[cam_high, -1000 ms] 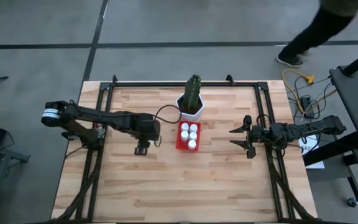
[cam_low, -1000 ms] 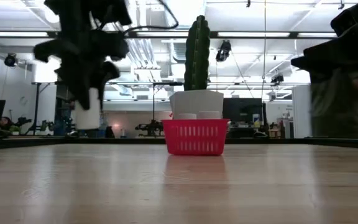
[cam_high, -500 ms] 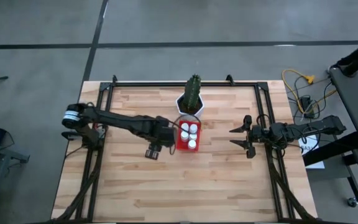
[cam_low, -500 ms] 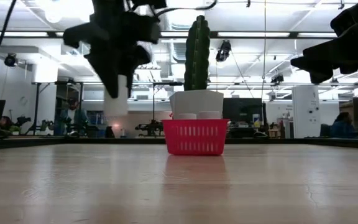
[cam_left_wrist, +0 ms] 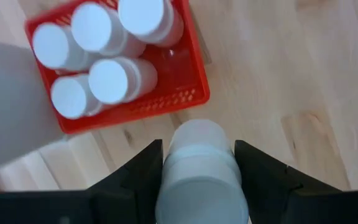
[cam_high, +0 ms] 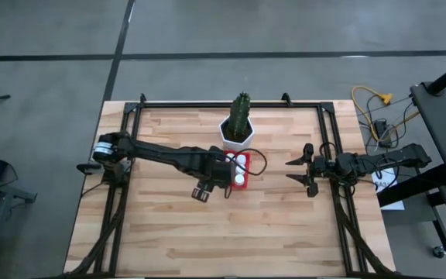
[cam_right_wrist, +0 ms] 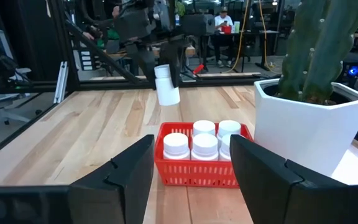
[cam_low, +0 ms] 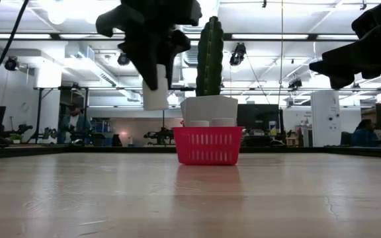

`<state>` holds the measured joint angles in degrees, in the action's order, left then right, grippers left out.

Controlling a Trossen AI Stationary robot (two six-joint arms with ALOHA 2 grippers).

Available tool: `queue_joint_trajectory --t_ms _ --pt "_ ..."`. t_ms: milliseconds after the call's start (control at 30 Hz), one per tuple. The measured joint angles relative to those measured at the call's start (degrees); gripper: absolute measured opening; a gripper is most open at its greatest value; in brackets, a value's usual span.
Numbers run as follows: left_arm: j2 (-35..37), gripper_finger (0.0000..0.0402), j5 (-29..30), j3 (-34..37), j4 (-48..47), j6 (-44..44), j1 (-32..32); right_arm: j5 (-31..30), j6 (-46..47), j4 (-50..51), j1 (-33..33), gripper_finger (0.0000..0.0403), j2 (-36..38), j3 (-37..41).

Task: Pick and place pill bottles into a basket
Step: Put the white pill bottle into the red bin

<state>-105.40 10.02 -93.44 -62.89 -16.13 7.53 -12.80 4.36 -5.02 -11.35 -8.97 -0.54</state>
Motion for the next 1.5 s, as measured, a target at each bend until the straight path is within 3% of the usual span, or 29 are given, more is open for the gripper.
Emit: queue_joint_trajectory --t_ms 733,1233,1500 --pt "-1.68 0.0159 -0.17 -3.02 4.43 -4.8 -0.38 -0.71 0.12 -0.03 0.0 0.0201 -0.22 0.0" --pt "-12.25 0.0159 -0.74 -13.55 2.06 -8.01 -0.7 -0.9 0.15 -0.48 0.0 0.0201 -1.18 -0.07" --pt "-12.59 0.0159 -0.23 -13.06 1.78 -8.29 -0.83 -0.87 -0.02 -0.33 0.01 0.0201 -1.33 -0.07"
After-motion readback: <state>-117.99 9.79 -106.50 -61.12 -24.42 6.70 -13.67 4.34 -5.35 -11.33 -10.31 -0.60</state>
